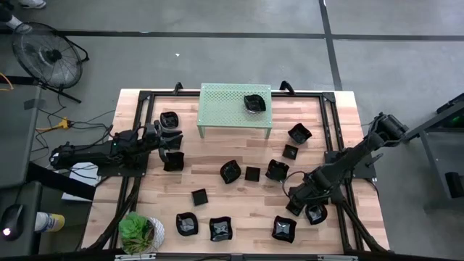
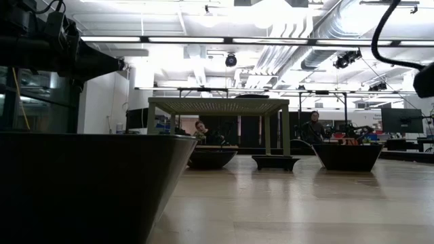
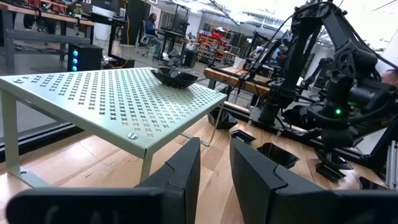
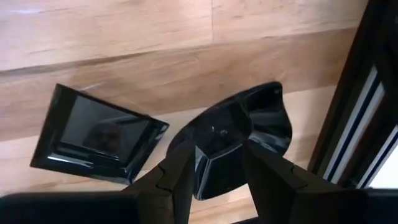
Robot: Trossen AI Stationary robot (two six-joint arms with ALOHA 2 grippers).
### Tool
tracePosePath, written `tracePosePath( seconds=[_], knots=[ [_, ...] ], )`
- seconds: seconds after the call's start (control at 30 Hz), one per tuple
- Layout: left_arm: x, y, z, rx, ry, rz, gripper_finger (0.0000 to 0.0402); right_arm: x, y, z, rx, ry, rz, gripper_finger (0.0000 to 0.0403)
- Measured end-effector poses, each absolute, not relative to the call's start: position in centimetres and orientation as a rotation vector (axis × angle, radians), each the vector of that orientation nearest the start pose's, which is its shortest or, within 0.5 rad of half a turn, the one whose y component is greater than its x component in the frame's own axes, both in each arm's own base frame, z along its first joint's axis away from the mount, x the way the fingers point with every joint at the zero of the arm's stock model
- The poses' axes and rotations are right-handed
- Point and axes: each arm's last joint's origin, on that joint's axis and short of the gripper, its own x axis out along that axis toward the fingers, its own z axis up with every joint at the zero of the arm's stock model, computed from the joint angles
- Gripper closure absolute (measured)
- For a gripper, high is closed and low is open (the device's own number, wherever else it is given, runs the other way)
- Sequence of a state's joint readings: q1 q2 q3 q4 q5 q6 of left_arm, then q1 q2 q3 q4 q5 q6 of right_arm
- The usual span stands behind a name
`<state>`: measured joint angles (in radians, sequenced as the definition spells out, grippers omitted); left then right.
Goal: Pick & Place Mini shaped plates
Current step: Stack the leaf shaped plate on top of the leaf shaped plate on the shelf
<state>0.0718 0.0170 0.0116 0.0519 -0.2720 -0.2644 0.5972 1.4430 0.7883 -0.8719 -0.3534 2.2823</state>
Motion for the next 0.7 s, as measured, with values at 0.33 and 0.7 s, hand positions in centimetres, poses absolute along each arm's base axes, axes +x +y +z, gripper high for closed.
tracePosePath(
  seconds=[0.33, 0.7],
  knots=[
    [9.6, 1.5, 17.1, -0.266, -0.092, 0.336, 0.0316, 19.0, 11.9, 16.4, 1.507, 1.463, -1.355, 0.0275],
    [9.6, 1.5, 17.1, -0.267, -0.092, 0.336, 0.0316, 19.0, 11.5, 16.1, 1.521, 1.521, -1.440, 0.0275]
  ],
)
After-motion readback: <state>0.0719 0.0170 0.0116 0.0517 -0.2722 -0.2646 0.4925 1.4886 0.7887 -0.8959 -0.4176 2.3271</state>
